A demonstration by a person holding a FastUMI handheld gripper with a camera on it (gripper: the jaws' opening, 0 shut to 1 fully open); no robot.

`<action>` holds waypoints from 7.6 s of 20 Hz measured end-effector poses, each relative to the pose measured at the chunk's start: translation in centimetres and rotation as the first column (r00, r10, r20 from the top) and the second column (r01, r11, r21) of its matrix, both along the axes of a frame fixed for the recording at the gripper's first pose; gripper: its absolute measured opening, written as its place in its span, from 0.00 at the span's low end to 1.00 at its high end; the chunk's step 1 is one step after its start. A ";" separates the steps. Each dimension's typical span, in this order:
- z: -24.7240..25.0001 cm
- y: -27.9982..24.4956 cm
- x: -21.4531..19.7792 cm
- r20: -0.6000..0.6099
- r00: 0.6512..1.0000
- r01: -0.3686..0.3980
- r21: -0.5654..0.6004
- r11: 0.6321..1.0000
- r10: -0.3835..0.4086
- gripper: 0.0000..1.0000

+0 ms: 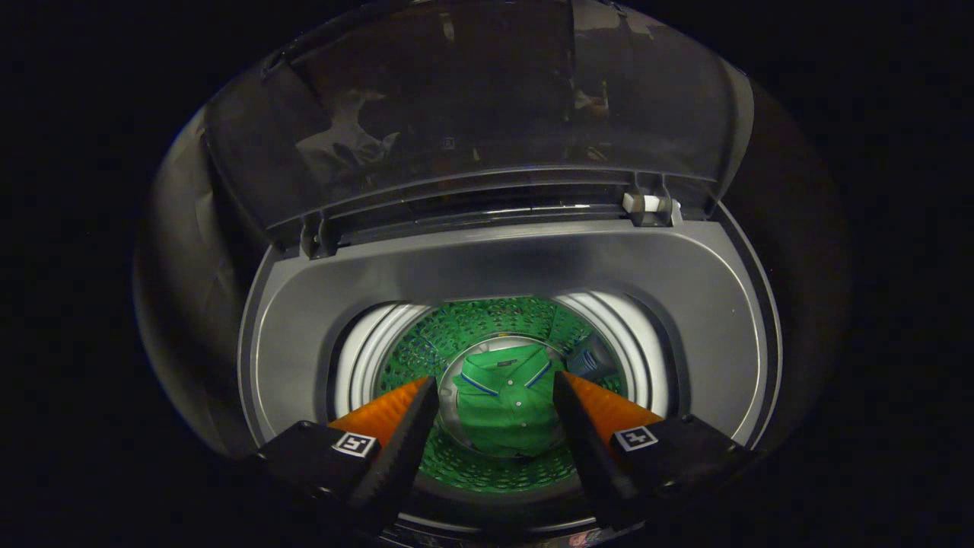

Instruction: Put the clothes into the washing machine and then close the washing machine lid.

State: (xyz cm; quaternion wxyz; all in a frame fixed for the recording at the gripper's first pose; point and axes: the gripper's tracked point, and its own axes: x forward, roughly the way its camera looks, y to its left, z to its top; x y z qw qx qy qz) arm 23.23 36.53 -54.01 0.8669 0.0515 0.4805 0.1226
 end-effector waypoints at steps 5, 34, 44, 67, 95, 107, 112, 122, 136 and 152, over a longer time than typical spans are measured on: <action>1.4 -0.4 -0.6 0.010 1.000 0.011 0.009 1.000 -0.011 0.99; 32.7 -0.9 11.2 0.495 0.869 -0.032 0.059 0.998 -0.001 0.98; 30.1 0.9 15.4 0.450 0.893 -0.025 0.025 0.999 0.011 0.98; 29.6 0.0 9.5 0.457 0.889 0.011 -0.004 1.000 -0.008 0.99; 26.6 -0.7 3.1 0.483 0.875 -0.007 0.007 1.000 0.002 0.99; 20.3 -0.6 0.0 0.370 0.928 -0.049 -0.021 0.999 0.053 0.99; 17.0 0.0 -1.6 0.307 0.948 -0.075 -0.036 0.996 0.083 0.99; 28.0 -2.4 -3.4 0.439 0.897 -0.071 0.030 0.997 0.050 0.99; 50.3 -24.1 -13.1 0.762 0.631 0.140 0.072 0.988 -0.145 0.98; 57.3 -39.5 -21.3 0.875 0.444 0.150 0.141 0.979 -0.194 0.98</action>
